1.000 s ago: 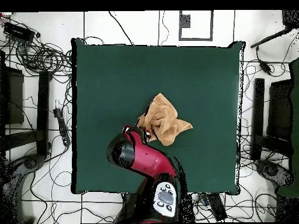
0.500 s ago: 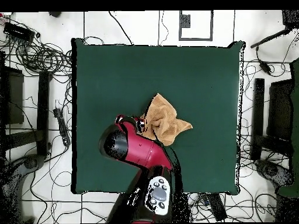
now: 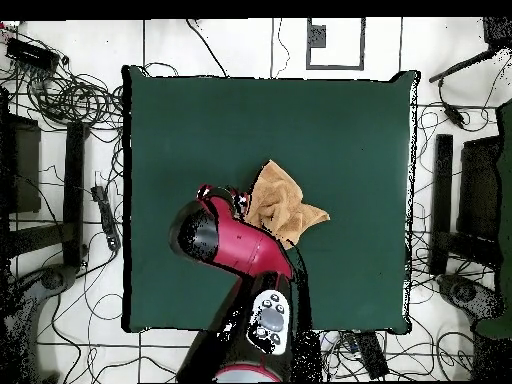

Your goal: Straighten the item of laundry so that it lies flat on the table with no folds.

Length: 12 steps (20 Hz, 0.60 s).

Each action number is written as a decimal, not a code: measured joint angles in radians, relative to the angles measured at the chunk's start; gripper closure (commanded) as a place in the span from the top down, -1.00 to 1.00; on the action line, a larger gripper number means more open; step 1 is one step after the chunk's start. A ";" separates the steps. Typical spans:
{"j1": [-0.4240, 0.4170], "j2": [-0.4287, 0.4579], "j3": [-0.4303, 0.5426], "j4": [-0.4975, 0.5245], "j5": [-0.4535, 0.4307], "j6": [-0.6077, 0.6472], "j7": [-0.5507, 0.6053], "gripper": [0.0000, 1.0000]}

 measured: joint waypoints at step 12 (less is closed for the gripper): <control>0.004 0.008 -0.007 -0.030 0.011 0.049 0.000 1.00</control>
